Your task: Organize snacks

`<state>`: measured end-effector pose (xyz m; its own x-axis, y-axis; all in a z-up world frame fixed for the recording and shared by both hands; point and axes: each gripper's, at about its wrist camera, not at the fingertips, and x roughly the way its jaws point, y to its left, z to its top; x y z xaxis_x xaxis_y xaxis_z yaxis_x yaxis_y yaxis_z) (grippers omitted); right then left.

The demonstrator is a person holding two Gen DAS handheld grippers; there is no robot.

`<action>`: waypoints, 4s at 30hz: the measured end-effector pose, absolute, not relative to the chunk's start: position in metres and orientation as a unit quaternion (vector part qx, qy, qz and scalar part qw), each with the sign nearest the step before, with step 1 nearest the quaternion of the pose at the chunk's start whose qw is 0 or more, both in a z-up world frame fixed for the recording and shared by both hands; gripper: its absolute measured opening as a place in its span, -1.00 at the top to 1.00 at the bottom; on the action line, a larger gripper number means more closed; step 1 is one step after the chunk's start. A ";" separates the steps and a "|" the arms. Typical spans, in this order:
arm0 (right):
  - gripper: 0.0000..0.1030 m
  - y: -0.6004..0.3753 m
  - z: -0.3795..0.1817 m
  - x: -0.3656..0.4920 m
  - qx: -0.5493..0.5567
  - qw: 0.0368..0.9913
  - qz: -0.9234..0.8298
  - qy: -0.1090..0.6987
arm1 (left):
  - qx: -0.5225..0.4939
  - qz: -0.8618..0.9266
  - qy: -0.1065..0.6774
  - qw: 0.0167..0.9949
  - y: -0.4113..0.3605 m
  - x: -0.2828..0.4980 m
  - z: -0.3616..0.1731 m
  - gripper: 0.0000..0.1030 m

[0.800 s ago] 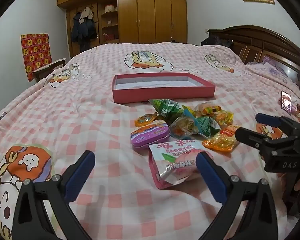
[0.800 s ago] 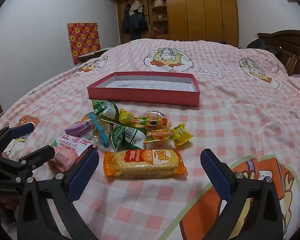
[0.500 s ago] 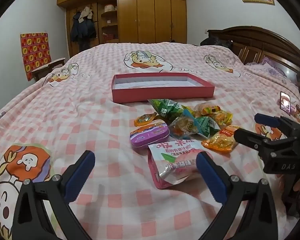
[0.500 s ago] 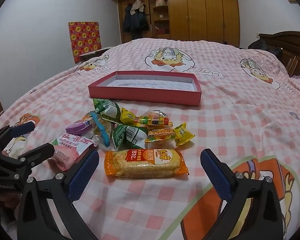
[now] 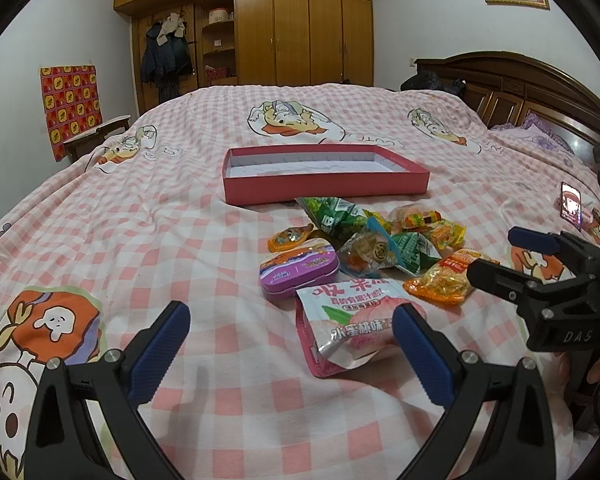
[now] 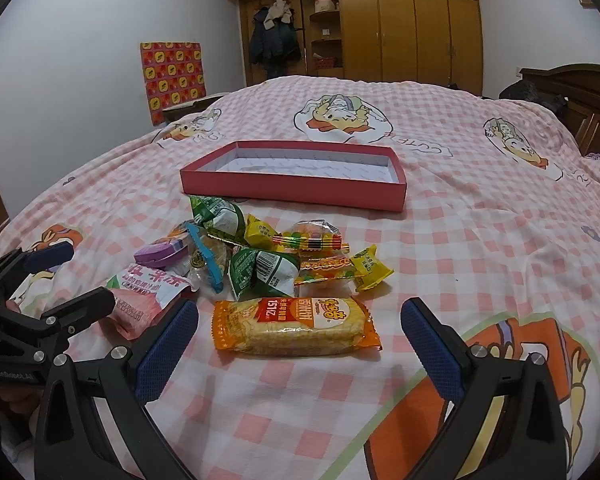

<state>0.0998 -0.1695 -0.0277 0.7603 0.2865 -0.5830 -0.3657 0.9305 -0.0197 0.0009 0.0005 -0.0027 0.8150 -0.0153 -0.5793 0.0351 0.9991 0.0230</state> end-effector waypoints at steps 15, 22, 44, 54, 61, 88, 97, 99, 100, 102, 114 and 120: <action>-1.00 -0.169 -0.030 0.102 -0.064 0.934 0.179 0.301 | 0.016 -0.013 0.304 0.952 0.000 0.001 -0.003 -1.00; -1.00 -0.169 -0.030 0.102 -0.065 0.934 0.179 0.302 | 0.017 -0.014 0.304 0.952 0.001 0.000 -0.003 -1.00; -1.00 -0.168 -0.030 0.101 -0.065 0.934 0.179 0.302 | 0.013 -0.015 0.311 0.950 0.003 0.002 -0.003 -1.00; -1.00 -0.168 -0.030 0.101 -0.065 0.934 0.179 0.302 | 0.012 -0.015 0.311 0.950 0.003 0.002 -0.003 -1.00; -1.00 -0.168 -0.030 0.102 -0.065 0.934 0.179 0.302 | 0.013 -0.016 0.312 0.950 0.002 0.002 -0.004 -1.00; -1.00 -0.189 -0.033 0.108 0.002 0.930 0.179 0.322 | 0.077 -0.033 0.367 0.926 -0.041 0.024 -0.004 -1.00; -1.00 -0.183 -0.038 0.114 -0.014 0.917 0.184 0.354 | 0.047 -0.053 0.405 0.911 -0.031 0.037 -0.022 -0.70; -1.00 -0.189 -0.028 0.109 -0.001 0.914 0.219 0.341 | 0.037 -0.056 0.404 0.912 -0.027 0.036 -0.020 -0.50; -1.00 -0.193 -0.020 0.105 0.003 0.912 0.241 0.331 | 0.035 -0.056 0.406 0.911 -0.026 0.035 -0.019 -0.45; -1.00 -0.190 -0.012 0.104 -0.026 0.906 0.269 0.327 | 0.032 -0.052 0.413 0.908 -0.025 0.034 -0.020 -0.39; -0.27 -0.129 -0.044 0.106 -0.330 0.835 0.342 0.278 | -0.026 -0.023 0.402 0.915 0.002 0.004 0.006 -0.37; 0.40 -0.121 -0.052 0.108 -0.331 0.825 0.343 0.303 | -0.028 -0.016 0.395 0.918 0.006 -0.007 0.012 -0.37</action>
<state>0.1075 -0.1214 -0.0520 0.5808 0.3660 -0.7271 -0.7669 0.5455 -0.3380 -0.0072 0.0061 0.0115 0.6878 -0.0515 -0.7240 0.0069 0.9979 -0.0644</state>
